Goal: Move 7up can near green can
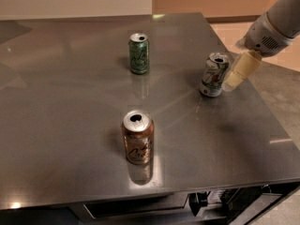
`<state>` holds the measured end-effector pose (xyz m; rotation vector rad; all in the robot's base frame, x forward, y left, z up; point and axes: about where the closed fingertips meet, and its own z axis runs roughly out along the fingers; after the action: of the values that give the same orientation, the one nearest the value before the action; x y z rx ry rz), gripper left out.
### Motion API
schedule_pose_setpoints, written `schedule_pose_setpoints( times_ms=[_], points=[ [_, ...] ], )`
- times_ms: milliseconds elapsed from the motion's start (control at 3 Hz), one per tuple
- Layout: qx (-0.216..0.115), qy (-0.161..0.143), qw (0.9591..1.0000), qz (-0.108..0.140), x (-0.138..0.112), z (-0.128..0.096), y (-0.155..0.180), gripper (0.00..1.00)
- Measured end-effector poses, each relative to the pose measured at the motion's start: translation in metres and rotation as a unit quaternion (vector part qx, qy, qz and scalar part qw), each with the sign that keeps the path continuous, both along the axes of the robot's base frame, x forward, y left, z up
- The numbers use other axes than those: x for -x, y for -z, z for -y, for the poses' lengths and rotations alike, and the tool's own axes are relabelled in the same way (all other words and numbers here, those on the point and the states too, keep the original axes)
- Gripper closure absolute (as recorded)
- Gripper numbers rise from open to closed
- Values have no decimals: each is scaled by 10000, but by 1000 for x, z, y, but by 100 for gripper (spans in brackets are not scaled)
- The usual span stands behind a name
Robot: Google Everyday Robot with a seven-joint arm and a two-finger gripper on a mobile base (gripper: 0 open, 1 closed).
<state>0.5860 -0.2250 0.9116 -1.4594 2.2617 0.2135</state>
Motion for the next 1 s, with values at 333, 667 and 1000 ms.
schedule_pose_setpoints(
  times_ms=[333,667,1000],
  points=[
    [-163,-8,9999,-47,-9,-8,15,0],
    [-298,-31,9995,-20,-16,-16,21,0],
    [-382,-32,9993,3,-22,-21,23,16]
  ],
)
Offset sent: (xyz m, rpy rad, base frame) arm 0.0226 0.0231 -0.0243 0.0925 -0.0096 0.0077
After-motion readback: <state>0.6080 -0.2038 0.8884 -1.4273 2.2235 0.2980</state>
